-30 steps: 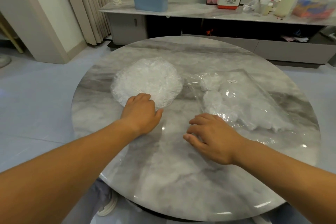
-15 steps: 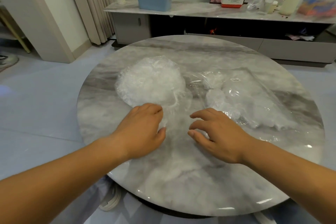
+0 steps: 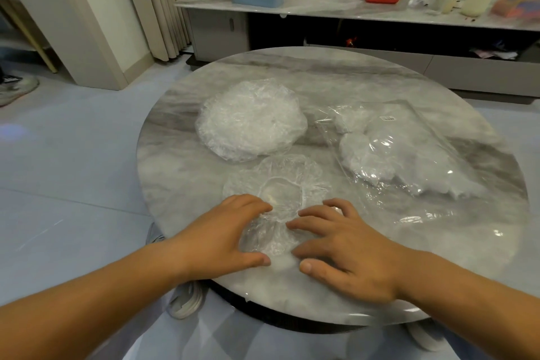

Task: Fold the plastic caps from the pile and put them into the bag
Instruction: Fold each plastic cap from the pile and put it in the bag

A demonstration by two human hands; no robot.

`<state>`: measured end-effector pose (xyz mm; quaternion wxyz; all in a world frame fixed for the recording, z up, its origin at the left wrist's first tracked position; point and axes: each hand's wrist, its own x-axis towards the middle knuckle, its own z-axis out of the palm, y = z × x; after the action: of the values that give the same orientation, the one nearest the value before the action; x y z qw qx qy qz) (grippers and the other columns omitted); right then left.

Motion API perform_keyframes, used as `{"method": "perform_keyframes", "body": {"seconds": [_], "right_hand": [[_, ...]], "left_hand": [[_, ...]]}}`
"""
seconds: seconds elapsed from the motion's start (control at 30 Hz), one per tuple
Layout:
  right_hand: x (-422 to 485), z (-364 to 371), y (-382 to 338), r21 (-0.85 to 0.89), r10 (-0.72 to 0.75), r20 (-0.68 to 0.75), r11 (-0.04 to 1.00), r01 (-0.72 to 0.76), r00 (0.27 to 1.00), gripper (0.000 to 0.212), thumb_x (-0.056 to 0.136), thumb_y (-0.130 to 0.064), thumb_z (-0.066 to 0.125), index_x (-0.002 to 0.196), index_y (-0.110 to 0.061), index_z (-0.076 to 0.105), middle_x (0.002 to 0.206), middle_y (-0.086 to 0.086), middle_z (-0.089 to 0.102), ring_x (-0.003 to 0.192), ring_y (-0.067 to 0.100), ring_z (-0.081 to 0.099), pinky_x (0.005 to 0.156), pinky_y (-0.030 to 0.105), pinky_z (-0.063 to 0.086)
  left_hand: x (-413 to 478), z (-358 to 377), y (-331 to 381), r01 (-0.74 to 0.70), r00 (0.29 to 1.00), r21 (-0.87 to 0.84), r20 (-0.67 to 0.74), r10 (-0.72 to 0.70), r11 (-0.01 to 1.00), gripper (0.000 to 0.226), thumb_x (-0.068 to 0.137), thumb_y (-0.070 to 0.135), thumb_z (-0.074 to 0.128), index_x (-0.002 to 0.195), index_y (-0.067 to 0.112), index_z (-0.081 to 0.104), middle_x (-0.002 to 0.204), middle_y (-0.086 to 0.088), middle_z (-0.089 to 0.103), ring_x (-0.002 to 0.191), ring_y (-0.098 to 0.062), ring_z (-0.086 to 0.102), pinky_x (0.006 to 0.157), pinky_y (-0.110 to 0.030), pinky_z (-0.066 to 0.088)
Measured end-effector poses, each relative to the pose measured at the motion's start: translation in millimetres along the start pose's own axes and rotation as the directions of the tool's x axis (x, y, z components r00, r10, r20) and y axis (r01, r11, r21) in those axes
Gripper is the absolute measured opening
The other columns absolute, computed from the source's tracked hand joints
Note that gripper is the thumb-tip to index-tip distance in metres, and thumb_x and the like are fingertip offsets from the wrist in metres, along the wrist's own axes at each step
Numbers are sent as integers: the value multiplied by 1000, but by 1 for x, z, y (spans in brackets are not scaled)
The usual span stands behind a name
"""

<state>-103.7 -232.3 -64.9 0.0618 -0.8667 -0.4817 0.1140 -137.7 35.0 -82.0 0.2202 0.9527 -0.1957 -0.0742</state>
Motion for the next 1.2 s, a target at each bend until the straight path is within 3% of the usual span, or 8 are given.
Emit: {"method": "perform_keyframes", "body": {"seconds": [0.17, 0.43, 0.6, 0.73, 0.87, 0.97, 1.07, 1.2], "right_hand": [[-6, 5, -3, 39, -24, 29, 999, 23, 999, 70, 99, -68, 8, 141, -37, 55, 161, -15, 32, 150, 4, 14, 120, 35, 11], [-7, 14, -3, 111, -7, 1, 994, 7, 1000, 78, 98, -68, 4, 149, -27, 47, 158, -15, 36, 146, 1, 22, 118, 31, 20], [-10, 11, 3, 380, 134, -87, 920, -92, 987, 72, 95, -71, 25, 149, -29, 48, 152, -25, 39, 141, -12, 28, 117, 16, 21], [-5, 7, 8, 607, 262, -80, 778, -162, 962, 72, 90, -69, 33, 145, -27, 54, 146, -27, 46, 135, -15, 36, 111, 7, 25], [2, 3, 10, 681, 321, -77, 709, -185, 944, 63, 95, -68, 36, 139, -29, 59, 136, -28, 54, 130, -15, 42, 109, 7, 28], [4, -1, 10, 661, 335, -62, 719, -213, 940, 58, 98, -59, 33, 133, -23, 63, 135, -20, 59, 125, -11, 46, 102, 2, 28], [6, 1, 11, 477, 324, -51, 839, -262, 945, 69, 96, -66, 22, 142, -27, 56, 144, -19, 49, 132, -5, 39, 107, 6, 23], [10, 8, 15, 197, 259, -54, 950, -244, 964, 70, 95, -69, 8, 128, -34, 59, 146, -14, 43, 127, 8, 38, 112, 32, 32]], "left_hand": [[2, 2, -5, 17, 1000, -36, 0, -17, 999, 89, 72, 63, 79, 147, 33, 40, 141, 22, 42, 132, 5, 35, 113, -19, 32], [4, 1, -9, 21, 1000, -74, 1, -21, 997, 92, 68, 60, 84, 145, 34, 42, 136, 26, 43, 129, 7, 37, 110, -16, 34], [3, -4, -12, 47, 999, -165, -3, -48, 985, 103, 62, 60, 88, 148, 43, 34, 136, 32, 48, 125, 16, 41, 106, -10, 36], [7, -9, -9, 79, 991, -278, -85, -106, 957, 83, 69, 51, 87, 140, 39, 46, 122, 26, 61, 113, 9, 57, 95, -13, 46], [11, -10, -3, 171, 958, -428, -137, -251, 888, 56, 76, 45, 82, 126, 39, 56, 100, 17, 69, 96, 2, 65, 86, -16, 52], [21, -7, -3, 245, 917, -491, -162, -364, 836, 40, 80, 45, 80, 114, 36, 60, 88, 10, 71, 77, -2, 67, 74, -21, 55], [32, -7, -4, 321, 873, -467, -191, -448, 824, 37, 80, 49, 79, 107, 32, 62, 83, 7, 69, 68, -2, 63, 68, -22, 53], [41, -3, -8, 363, 849, -324, -270, -454, 873, 49, 75, 58, 78, 110, 30, 59, 107, 10, 56, 95, -5, 57, 87, -28, 52]]}}
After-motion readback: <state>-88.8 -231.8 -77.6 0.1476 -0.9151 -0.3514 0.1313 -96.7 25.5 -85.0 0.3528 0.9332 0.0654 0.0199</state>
